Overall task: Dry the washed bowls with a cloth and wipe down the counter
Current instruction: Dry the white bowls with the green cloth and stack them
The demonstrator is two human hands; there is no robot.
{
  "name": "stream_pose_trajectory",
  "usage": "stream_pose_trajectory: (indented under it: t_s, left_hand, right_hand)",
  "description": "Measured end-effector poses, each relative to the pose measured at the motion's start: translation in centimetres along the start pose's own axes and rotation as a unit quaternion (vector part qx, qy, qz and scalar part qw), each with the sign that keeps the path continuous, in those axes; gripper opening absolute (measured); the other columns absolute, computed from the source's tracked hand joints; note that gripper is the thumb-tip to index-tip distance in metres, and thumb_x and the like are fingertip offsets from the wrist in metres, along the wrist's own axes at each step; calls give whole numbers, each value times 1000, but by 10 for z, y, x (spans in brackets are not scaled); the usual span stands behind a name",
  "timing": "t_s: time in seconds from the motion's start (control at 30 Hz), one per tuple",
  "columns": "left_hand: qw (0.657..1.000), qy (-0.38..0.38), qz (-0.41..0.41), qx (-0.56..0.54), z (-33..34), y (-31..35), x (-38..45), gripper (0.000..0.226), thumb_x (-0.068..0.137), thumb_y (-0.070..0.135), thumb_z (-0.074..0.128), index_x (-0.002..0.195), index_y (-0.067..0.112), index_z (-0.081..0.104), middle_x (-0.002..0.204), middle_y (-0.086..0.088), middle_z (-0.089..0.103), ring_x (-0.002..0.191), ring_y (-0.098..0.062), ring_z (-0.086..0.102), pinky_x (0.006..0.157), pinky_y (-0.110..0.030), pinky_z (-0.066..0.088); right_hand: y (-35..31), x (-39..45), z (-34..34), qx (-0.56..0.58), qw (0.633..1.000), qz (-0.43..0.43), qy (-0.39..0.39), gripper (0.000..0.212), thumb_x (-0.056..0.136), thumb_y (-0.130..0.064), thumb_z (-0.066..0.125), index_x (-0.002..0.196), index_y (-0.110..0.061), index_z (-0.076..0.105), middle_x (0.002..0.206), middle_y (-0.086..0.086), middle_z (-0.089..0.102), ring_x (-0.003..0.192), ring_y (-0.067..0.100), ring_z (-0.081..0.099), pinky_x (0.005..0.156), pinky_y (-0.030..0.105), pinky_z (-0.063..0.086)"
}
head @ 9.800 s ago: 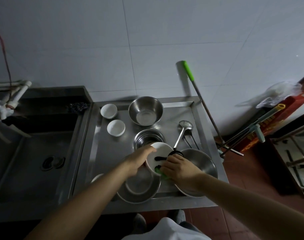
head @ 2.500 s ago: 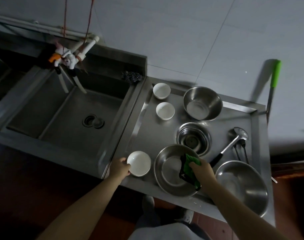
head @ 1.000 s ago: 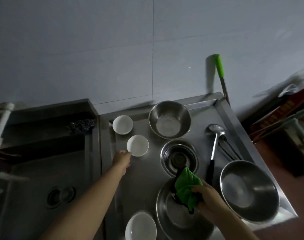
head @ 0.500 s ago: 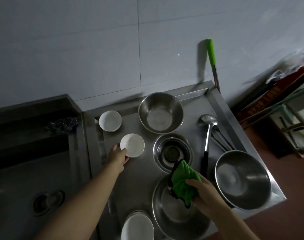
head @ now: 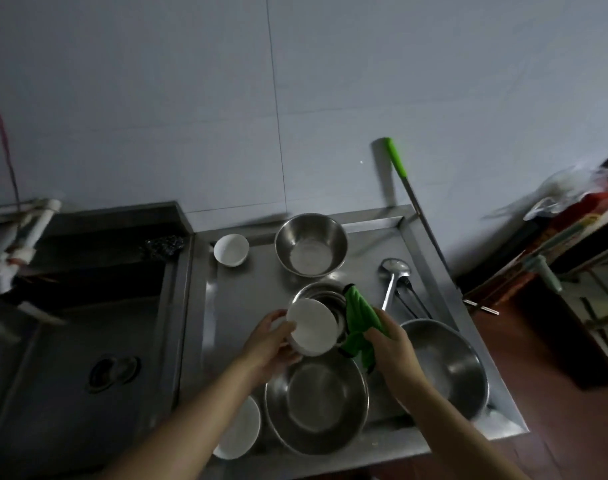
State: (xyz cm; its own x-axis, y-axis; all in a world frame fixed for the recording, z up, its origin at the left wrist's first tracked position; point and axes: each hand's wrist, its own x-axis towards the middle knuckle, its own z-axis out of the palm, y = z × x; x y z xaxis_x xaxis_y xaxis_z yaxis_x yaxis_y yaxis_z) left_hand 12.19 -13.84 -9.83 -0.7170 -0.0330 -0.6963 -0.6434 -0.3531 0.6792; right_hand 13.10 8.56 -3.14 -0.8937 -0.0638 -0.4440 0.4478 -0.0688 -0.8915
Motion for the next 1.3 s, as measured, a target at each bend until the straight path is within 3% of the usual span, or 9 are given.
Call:
stream_pose_trajectory:
  t_s: [0.13, 0.23, 0.33, 0.5, 0.6, 0.8, 1.0, 1.2, 1.3]
  left_hand:
    - [998, 2, 50, -35, 44, -26, -42, 29, 96, 16, 62, 124, 20, 61, 122, -20, 66, 107, -42, 67, 83, -60, 57]
    - [996, -5, 84, -35, 68, -41, -71, 25, 100, 13, 55, 120, 26, 62, 111, -9, 74, 100, -29, 73, 84, -54, 59]
    - [994, -7, 108, 0, 78, -55, -89, 29, 96, 19, 63, 122, 32, 63, 114, -6, 72, 101, -30, 73, 84, -51, 59]
    - [990, 25, 127, 53, 83, -58, -96, 32, 88, 30, 69, 119, 39, 64, 107, -3, 72, 96, -30, 73, 72, -42, 60]
    - [989, 11, 129, 77, 79, -46, -96, 22, 93, 27, 65, 114, 33, 67, 105, -9, 72, 88, -30, 73, 66, -39, 59]
    - [989, -57, 91, 106, 62, -23, -93, 14, 99, 19, 59, 109, 26, 66, 93, -9, 71, 77, -27, 68, 60, -39, 57]
    - [990, -60, 111, 64, 68, -4, -85, 10, 97, 20, 62, 103, 22, 70, 87, -13, 66, 67, -23, 65, 54, -35, 54]
    - [984, -94, 98, 115, 70, 8, -78, 14, 99, 18, 60, 107, 24, 70, 81, -6, 68, 63, -19, 65, 58, -36, 56]
    - [971, -169, 54, 159, 62, 24, -81, 20, 99, 15, 59, 113, 25, 70, 87, -4, 74, 72, -20, 68, 63, -35, 58]
  right_hand:
    - [14, -14, -30, -351, 916, -145, -128, 62, 91, -25, 48, 148, -46, 37, 148, -5, 49, 129, 14, 53, 101, 38, 52]
    - [20, -27, -35, -493, 808, -219, -236, 69, 92, -39, 40, 158, -35, 20, 164, -8, 23, 150, 7, 19, 122, 34, 24]
    - [27, -36, -39, -601, 709, -279, -243, 67, 95, -52, 39, 157, -29, 26, 162, 1, 29, 151, 16, 19, 124, 36, 15]
    - [27, -55, -38, -529, 743, -359, -201, 51, 90, -53, 58, 132, -24, 60, 124, -4, 67, 112, 14, 60, 96, 31, 47]
    - [24, -64, -38, -530, 742, -353, -211, 44, 88, -55, 60, 121, -25, 64, 108, -7, 70, 93, 13, 62, 84, 27, 47]
    - [-3, -54, -46, -593, 685, -333, -262, 47, 105, -52, 31, 106, -24, 69, 103, -5, 65, 96, 5, 54, 90, 26, 44]
    - [3, -42, -38, -668, 627, -337, -219, 66, 91, -67, 32, 146, -31, 39, 154, -6, 40, 144, 14, 33, 122, 40, 21]
    - [25, -41, -35, -625, 661, -390, -145, 62, 91, -55, 50, 146, -26, 44, 144, -2, 50, 128, 20, 52, 108, 44, 44]
    - [25, -40, -55, -641, 587, -463, -176, 52, 90, -53, 62, 135, -31, 51, 130, -7, 55, 116, 15, 58, 108, 38, 45]
